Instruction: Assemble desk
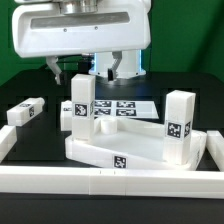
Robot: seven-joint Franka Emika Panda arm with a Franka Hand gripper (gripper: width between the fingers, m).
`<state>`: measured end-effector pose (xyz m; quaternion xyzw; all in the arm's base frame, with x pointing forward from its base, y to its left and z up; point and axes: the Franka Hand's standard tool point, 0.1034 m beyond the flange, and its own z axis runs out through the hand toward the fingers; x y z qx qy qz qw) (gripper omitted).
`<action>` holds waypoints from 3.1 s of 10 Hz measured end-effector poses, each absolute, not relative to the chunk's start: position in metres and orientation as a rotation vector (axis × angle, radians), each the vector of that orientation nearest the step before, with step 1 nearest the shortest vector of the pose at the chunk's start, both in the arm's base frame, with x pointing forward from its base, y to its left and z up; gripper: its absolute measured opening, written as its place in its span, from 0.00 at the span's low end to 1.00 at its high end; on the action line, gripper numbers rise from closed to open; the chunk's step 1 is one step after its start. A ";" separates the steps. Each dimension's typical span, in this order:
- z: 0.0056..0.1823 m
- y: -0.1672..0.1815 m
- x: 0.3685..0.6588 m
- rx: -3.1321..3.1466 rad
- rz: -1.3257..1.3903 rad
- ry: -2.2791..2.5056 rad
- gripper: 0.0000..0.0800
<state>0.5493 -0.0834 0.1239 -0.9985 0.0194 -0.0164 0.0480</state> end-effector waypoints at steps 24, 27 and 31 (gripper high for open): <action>0.123 -0.087 0.551 -2.707 -0.014 1.261 0.36; 0.122 -0.078 0.552 -2.507 0.027 1.594 0.37; 0.121 -0.072 0.553 -2.354 0.057 1.786 0.37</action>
Offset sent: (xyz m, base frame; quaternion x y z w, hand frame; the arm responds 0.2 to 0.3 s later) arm 0.0021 -0.0368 0.0046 -0.0953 0.0016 0.1143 0.9889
